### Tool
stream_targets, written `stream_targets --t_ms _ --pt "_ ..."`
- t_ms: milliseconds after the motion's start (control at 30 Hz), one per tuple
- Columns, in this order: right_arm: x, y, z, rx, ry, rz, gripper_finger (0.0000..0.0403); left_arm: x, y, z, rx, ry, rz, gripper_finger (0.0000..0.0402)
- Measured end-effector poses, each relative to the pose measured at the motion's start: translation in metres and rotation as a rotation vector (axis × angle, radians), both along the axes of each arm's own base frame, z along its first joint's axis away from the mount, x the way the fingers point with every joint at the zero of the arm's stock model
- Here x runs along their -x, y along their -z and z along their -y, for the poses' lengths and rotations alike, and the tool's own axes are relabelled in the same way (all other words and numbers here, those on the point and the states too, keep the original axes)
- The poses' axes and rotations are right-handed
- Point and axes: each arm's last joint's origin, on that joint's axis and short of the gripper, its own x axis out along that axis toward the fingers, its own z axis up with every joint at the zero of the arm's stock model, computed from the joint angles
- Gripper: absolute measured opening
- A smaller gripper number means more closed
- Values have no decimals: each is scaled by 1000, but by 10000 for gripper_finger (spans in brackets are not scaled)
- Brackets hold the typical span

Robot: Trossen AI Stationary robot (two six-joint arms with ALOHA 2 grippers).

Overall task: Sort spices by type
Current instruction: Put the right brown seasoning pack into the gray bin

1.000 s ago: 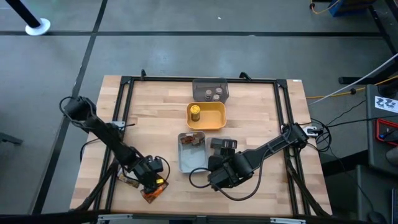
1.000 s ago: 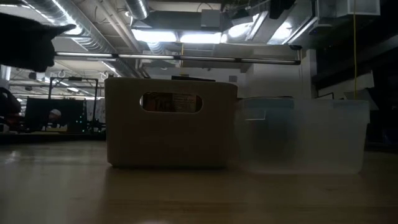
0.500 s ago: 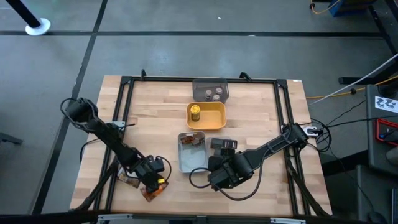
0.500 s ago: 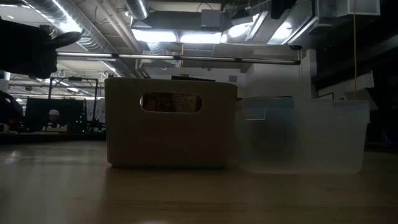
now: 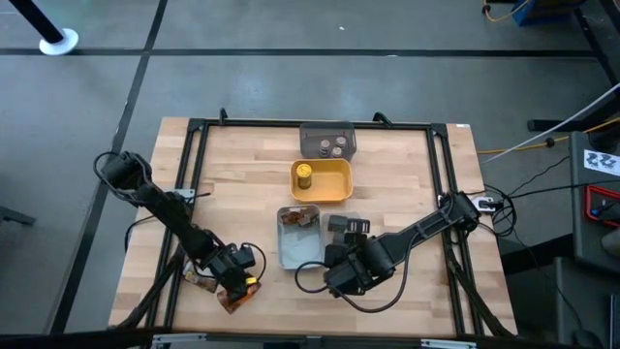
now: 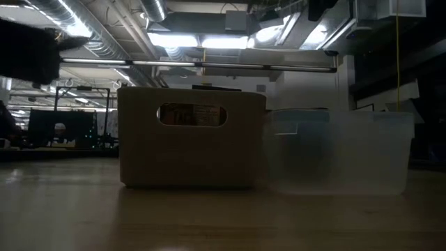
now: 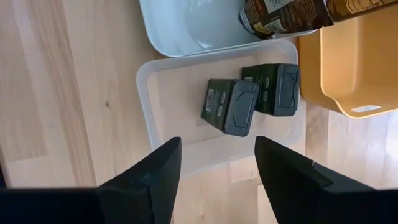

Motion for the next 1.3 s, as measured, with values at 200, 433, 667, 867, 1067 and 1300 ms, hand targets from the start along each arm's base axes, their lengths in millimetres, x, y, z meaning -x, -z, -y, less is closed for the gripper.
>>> stream_targets --t_ms 200,433,667,867,1067,1300 --pt "0 0 0 0 0 1 205 0 -12 -3 -9 -14 71 2" --pt "0 0 0 0 0 2 205 -3 -13 -4 -7 -25 98 1" --pt "1 0 0 -4 0 -9 205 -10 -29 0 75 16 232 0" --pt "1 0 0 -13 -1 -14 205 -4 -63 -7 138 26 371 0" --pt "1 0 0 -18 -14 -21 205 -4 -99 -30 77 -67 599 0" --pt "1 -1 0 -17 -26 -21 205 -25 -122 -66 -84 -141 842 0"
